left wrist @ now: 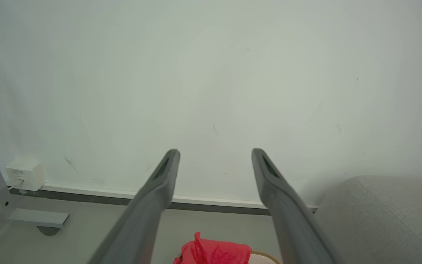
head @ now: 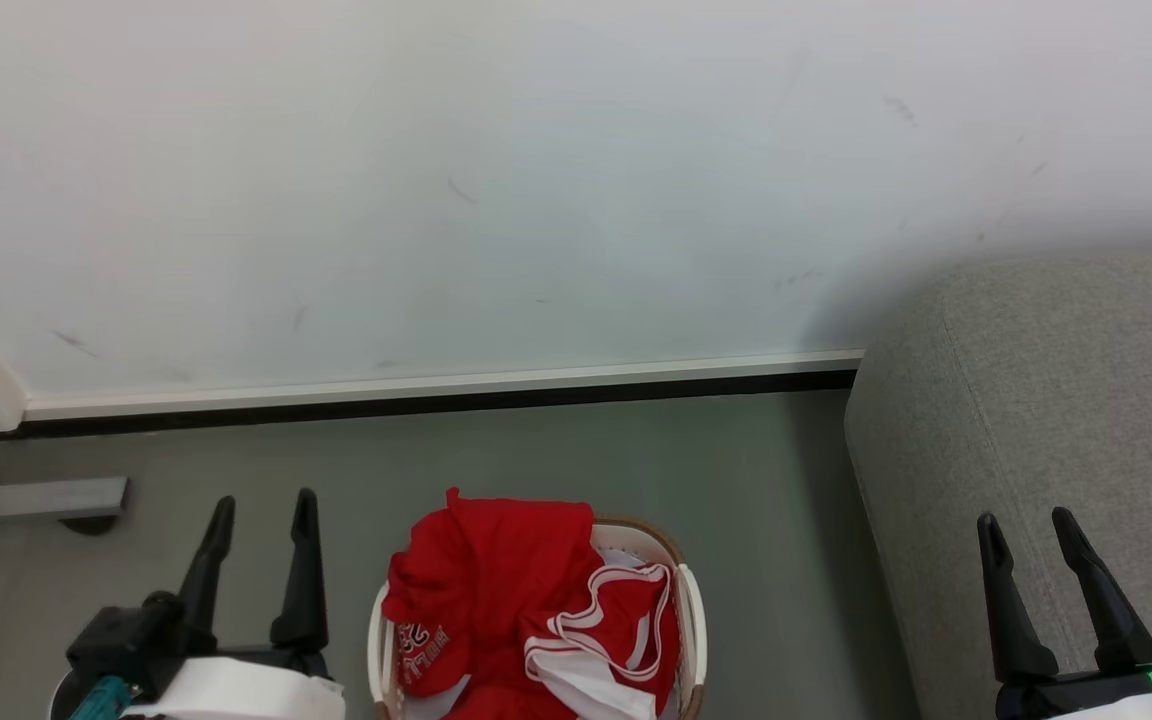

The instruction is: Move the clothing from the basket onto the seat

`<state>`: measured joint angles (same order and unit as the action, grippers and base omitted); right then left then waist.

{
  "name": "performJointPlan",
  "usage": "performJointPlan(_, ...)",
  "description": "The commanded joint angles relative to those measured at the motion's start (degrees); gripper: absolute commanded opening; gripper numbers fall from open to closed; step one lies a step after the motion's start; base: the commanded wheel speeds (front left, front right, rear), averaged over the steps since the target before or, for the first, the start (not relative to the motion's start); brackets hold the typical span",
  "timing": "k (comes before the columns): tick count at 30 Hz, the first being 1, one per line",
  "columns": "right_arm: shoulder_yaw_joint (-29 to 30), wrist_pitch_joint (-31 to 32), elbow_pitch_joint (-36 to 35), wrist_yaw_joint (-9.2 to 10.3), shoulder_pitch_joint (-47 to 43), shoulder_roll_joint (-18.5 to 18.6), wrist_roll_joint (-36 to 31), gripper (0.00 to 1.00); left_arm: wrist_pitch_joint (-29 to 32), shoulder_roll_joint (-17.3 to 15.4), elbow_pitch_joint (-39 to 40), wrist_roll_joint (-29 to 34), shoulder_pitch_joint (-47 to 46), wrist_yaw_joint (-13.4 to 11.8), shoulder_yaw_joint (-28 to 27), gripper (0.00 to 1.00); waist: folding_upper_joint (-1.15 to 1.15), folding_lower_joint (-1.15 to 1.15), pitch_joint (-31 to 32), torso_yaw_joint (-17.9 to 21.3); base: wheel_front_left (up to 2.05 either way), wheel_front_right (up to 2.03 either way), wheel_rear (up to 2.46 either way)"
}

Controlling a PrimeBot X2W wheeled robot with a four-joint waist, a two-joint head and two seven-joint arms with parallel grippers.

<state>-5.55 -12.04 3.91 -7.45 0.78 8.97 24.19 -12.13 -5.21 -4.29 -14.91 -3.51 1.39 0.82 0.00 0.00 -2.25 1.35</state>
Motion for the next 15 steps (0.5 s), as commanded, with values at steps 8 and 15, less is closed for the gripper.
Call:
performJointPlan(8,0.1,-1.3,-1.6,-0.05,0.8,0.1,-3.8,1.0,-1.3,0.3,0.3,5.0,-0.9,0.5,-0.5,1.0,0.0,0.0,-0.5,0.2,0.0,0.0,0.0)
performJointPlan(15,-0.1,-1.9,-2.0,-0.06,0.6,0.3,-6.2,1.0,-2.0,0.7,0.4,7.6,-0.9,0.6,-0.9,1.0,0.0,0.0,-0.6,0.3,0.0,0.0,0.0)
